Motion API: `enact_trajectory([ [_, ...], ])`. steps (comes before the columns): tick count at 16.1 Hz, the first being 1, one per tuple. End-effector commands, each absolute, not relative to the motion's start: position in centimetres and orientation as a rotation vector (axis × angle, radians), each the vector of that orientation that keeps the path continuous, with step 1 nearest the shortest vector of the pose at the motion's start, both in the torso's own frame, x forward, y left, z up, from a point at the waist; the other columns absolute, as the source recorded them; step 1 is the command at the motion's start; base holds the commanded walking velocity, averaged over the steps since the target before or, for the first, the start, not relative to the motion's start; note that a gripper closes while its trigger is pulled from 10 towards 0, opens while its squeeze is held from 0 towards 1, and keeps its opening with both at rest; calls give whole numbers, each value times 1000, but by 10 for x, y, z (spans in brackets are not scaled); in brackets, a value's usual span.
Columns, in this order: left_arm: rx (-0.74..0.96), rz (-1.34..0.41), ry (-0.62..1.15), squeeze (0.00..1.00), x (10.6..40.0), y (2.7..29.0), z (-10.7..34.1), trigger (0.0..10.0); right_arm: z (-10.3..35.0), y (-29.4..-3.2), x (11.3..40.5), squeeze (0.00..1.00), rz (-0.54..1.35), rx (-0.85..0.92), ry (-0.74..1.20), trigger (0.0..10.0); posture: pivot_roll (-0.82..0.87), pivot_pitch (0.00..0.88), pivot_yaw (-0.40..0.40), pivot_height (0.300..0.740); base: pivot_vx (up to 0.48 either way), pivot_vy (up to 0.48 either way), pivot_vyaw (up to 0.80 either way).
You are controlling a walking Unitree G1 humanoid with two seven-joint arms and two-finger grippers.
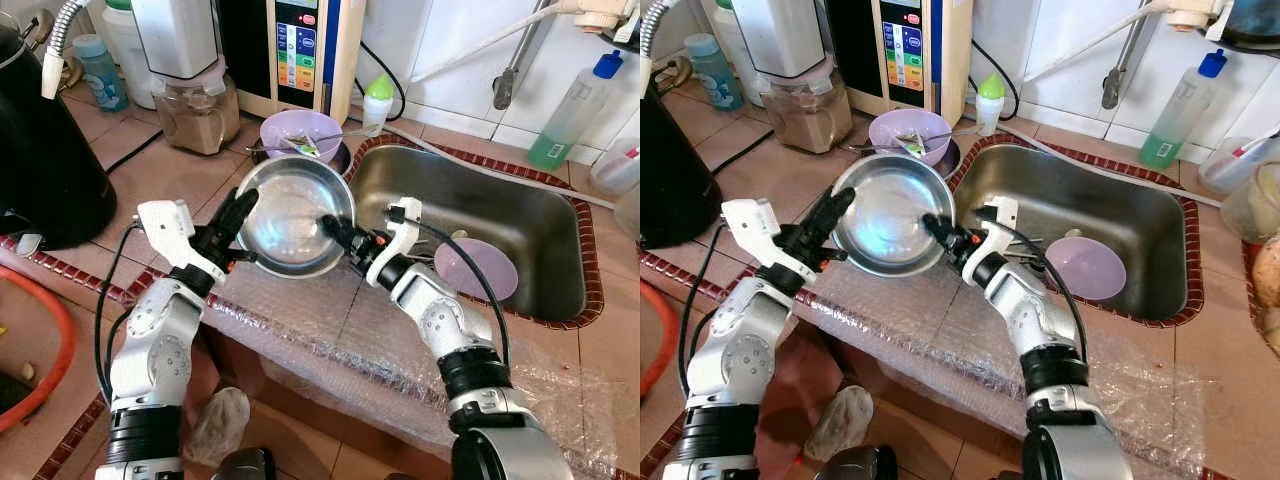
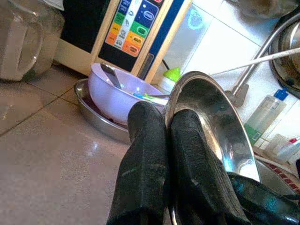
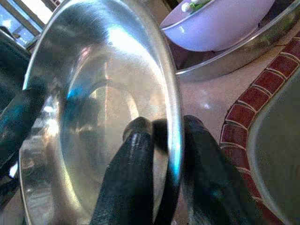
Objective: Kitchen organization
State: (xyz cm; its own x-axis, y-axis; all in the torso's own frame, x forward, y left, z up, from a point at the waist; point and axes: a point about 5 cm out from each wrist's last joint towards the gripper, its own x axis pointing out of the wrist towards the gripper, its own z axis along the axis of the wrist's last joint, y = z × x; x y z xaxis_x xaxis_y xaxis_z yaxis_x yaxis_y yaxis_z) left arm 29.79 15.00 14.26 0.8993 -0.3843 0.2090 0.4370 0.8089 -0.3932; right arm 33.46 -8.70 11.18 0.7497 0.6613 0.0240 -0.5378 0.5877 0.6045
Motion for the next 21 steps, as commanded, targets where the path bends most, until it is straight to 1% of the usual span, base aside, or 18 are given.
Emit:
enact_trajectory([
  [1,-446,-462,-151,0,301,146,150,0,112,-89,333,0,724,586,212,0,-16,32,-19,740,0,0,0],
  [7,-418,-446,-133,0,304,143,145,0,113,-99,333,0,672,568,194,0,-31,26,-20,740,0,0,0],
  [8,-396,-438,-124,0,305,143,144,1451,113,-102,332,0,671,571,195,0,-34,23,-17,740,0,0,0],
  [9,-381,-437,-114,0,305,142,142,4549,114,-103,331,0,677,570,190,0,-34,23,-17,740,0,0,0],
  [10,-376,-435,-107,0,306,142,141,10000,114,-105,331,0,670,569,188,0,-35,22,-17,740,0,0,0],
  [11,-367,-445,-106,569,306,140,142,10000,114,-108,332,0,656,571,183,0,-35,22,-17,740,0,0,0],
  [12,-338,-452,-103,1000,306,137,142,10000,115,-114,332,0,637,572,177,0,-37,23,-15,740,0,0,0],
  [14,-322,-472,-100,1000,306,134,142,10000,115,-119,333,0,627,569,174,0,-39,27,-14,740,0,0,0],
  [15,-298,-488,-98,1000,304,131,142,10000,115,-128,333,0,604,565,173,0,-38,24,-12,740,0,0,0],
  [17,-264,-506,-99,1000,303,128,142,10000,114,-136,332,0,579,554,168,0,-38,25,-12,740,0,0,0],
  [18,-235,-524,-84,1000,301,125,141,10000,115,-150,333,0,519,546,153,0,-37,25,-11,740,0,0,0],
  [20,-228,-553,-40,1000,298,122,137,10000,114,-166,334,0,453,532,145,0,-34,26,-11,740,0,0,0],
  [21,-251,-613,6,1000,294,118,133,10000,110,-179,333,0,405,504,155,0,-35,28,-8,740,0,0,0],
])
